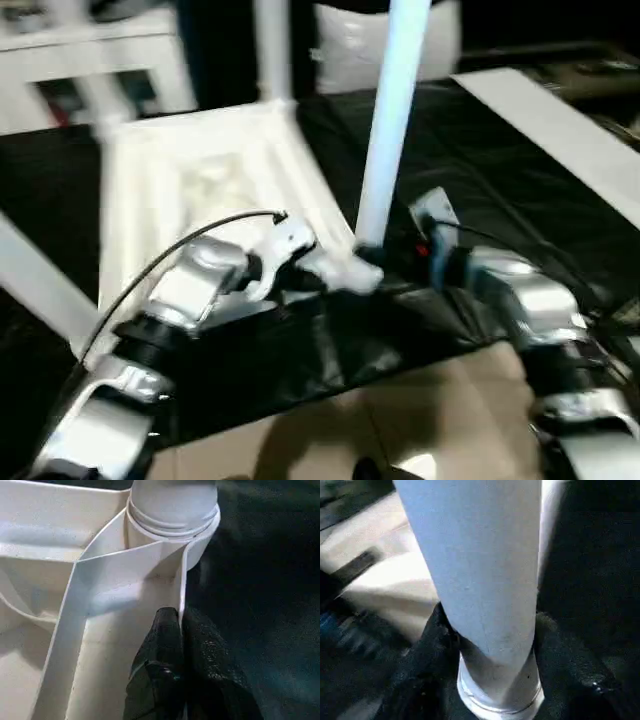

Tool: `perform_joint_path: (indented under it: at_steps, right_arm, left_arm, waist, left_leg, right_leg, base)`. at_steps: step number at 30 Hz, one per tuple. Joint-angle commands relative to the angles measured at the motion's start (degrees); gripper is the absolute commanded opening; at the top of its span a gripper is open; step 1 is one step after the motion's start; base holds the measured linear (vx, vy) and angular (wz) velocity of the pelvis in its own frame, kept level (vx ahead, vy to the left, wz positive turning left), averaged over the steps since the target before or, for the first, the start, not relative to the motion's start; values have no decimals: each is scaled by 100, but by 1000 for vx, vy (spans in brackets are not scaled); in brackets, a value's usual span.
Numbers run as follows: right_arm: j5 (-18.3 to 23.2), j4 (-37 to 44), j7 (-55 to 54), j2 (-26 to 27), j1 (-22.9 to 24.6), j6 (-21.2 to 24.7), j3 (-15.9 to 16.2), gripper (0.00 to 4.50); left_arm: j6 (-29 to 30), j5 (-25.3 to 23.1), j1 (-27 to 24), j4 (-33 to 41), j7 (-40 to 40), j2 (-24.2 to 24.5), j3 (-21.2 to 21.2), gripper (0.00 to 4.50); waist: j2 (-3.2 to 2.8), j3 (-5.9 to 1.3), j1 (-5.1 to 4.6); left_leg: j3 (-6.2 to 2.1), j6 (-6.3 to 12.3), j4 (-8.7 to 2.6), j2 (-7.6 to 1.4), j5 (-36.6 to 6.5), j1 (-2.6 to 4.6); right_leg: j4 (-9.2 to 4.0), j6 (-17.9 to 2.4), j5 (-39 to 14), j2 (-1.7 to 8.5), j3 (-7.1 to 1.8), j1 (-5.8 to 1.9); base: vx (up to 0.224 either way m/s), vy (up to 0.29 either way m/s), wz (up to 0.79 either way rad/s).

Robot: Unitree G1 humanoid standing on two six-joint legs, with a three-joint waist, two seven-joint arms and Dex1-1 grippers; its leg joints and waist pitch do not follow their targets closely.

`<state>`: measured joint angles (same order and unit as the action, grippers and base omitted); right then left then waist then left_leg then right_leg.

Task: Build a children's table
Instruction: Rotate leg to tighten

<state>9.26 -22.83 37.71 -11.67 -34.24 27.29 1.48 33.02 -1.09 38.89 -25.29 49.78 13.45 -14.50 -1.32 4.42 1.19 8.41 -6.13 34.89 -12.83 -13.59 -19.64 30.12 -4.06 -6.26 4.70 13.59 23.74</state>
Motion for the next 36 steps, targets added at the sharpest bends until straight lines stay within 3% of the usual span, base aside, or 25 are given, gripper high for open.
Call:
perform_joint_path:
  at_steps: [1, 3, 4, 7, 10, 12, 17, 23, 28, 30, 32, 36]
  right_arm:
    - [-240, -272, -637, 177, -9, 90, 51, 196]
    - [-279, -262, -654, 224, 25, -12, 84, 196]
    - [-279, -235, -631, 234, 53, -108, 92, 248]
    - [-203, -108, -454, 188, 139, -292, 75, 270]
    - [-91, 33, -223, 60, 240, -484, 43, 302]
    - [-36, 89, 13, -113, 293, -646, 13, 315]
    - [115, 94, 784, -609, 363, -967, -62, 359]
    - [191, 259, 2095, -1370, 540, -1309, 151, 425]
    - [436, 465, 3396, -1880, 678, -1553, 429, 425]
    - [482, 405, 3611, -1899, 650, -1612, 461, 392]
    - [518, 379, 3756, -1900, 631, -1605, 500, 391]
    - [604, 325, 4140, -1882, 561, -1515, 689, 347]
  left_arm:
    - [209, 71, 165, 284, -480, -247, 275, 0]
    - [282, 33, 168, 330, -715, -353, 330, 0]
    - [277, 44, 174, 345, -787, -392, 335, 0]
    - [177, 53, 172, 349, -711, -354, 248, 0]
    - [-17, 27, 110, 379, -578, -248, 147, 0]
    - [-115, 49, 44, 430, -415, -157, 100, 0]
    - [-358, 60, -78, 444, 92, 149, -89, 0]
    - [-893, 75, -173, 365, 916, 578, -388, 0]
    - [-1785, 4, -335, 364, 1939, 1084, -808, 0]
    - [-1883, 27, -364, 429, 2171, 1182, -922, 0]
    - [-1975, 48, -388, 493, 2363, 1258, -1005, 0]
    - [-2208, 110, -371, 525, 2746, 1339, -1110, 0]
  waist:
    - [-5, -488, 52]
    - [20, -509, 57]
    - [17, -522, 83]
    - [-3, -546, 160]
    - [6, -547, 220]
    - [27, -534, 245]
    - [-9, -504, 314]
    - [24, -520, 384]
    - [35, -529, 482]
    - [23, -534, 525]
    - [12, -532, 599]
    - [39, -547, 696]
  left_leg:
    - [10, 493, -314, 23, -265, -106]
    - [5, 616, -324, 29, -78, -125]
    - [-6, 723, -326, -2, 128, -127]
    - [-27, 937, -298, -59, 654, -131]
    - [-14, 1008, -285, -57, 723, -116]
    - [17, 1007, -281, -17, 579, -128]
    - [29, 900, -299, -28, 183, -101]
    - [33, 900, -294, -33, 161, -109]
    - [40, 907, -300, -50, 78, -92]
    - [43, 896, -300, -74, 125, -83]
    - [43, 838, -309, -101, 117, -49]
    - [52, 811, -306, -125, 198, -39]
  right_leg:
    - [-432, 575, -2291, 376, -294, -522]
    - [-371, 467, -2056, 380, -326, -551]
    - [-315, 350, -1795, 389, -357, -543]
    - [-171, -13, -1171, 414, -418, -512]
    - [-115, -266, -1053, 435, -455, -497]
    - [-120, -254, -1180, 428, -470, -496]
    - [-208, -42, -1732, 413, -445, -480]
    - [-197, 41, -1724, 404, -460, -481]
    - [-203, 93, -1866, 394, -453, -467]
    - [-189, 40, -1835, 405, -462, -446]
    - [-191, -42, -1904, 424, -469, -428]
    - [-159, -99, -1839, 441, -494, -418]
  base:
    - [0, 0, 0]
    - [0, 0, 0]
    - [0, 0, 0]
    - [0, 0, 0]
    - [0, 0, 0]
    - [0, 0, 0]
    - [0, 0, 0]
    - [0, 0, 0]
    - [0, 0, 0]
    - [0, 0, 0]
    - [0, 0, 0]
    - [0, 0, 0]
